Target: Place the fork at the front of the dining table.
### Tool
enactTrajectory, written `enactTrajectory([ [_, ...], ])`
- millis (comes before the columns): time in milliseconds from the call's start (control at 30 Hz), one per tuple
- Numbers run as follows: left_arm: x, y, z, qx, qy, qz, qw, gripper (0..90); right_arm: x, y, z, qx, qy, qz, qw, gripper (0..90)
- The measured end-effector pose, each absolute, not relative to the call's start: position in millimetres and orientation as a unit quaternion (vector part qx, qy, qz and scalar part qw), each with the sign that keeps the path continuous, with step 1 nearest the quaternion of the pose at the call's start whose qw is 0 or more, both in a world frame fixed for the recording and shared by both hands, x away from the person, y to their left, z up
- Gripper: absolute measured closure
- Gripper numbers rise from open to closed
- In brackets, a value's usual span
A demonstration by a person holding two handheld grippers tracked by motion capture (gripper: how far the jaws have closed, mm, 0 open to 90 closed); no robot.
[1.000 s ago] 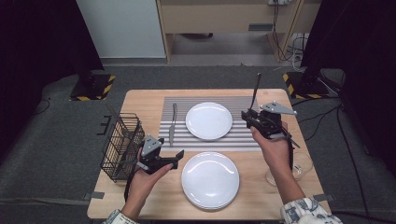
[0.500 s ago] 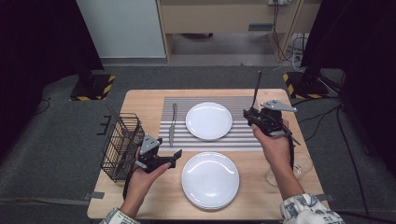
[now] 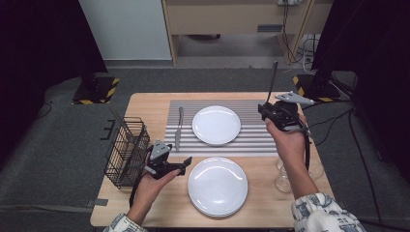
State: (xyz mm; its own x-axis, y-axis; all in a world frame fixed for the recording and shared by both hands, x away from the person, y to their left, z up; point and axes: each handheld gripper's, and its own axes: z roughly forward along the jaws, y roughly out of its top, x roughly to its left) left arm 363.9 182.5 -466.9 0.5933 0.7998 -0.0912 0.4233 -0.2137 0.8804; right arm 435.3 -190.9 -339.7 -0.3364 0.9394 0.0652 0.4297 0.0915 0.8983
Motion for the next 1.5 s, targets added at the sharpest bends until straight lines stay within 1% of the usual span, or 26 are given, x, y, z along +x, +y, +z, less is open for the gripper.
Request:
enactTrajectory([
  [267,364.2,186.9,-468.8,0.747,0.415,0.191,0.483,5.8,449.5,-190.9,-339.3,0.523,0.681,0.432,0.276,67.6],
  [600,363.6,187.0,-468.5,0.747,0.413,0.188,0.486,6.0,466.3,-184.5,-353.1,0.539,0.68,0.414,0.275,67.6],
  [1100,364.4,189.9,-469.1,0.746,0.415,0.19,0.485,6.2,491.5,-168.4,-398.3,0.56,0.688,0.388,0.25,67.6],
  [1500,363.9,187.7,-470.0,0.752,0.41,0.194,0.478,6.2,495.7,-171.7,-429.1,0.581,0.68,0.379,0.237,67.7],
])
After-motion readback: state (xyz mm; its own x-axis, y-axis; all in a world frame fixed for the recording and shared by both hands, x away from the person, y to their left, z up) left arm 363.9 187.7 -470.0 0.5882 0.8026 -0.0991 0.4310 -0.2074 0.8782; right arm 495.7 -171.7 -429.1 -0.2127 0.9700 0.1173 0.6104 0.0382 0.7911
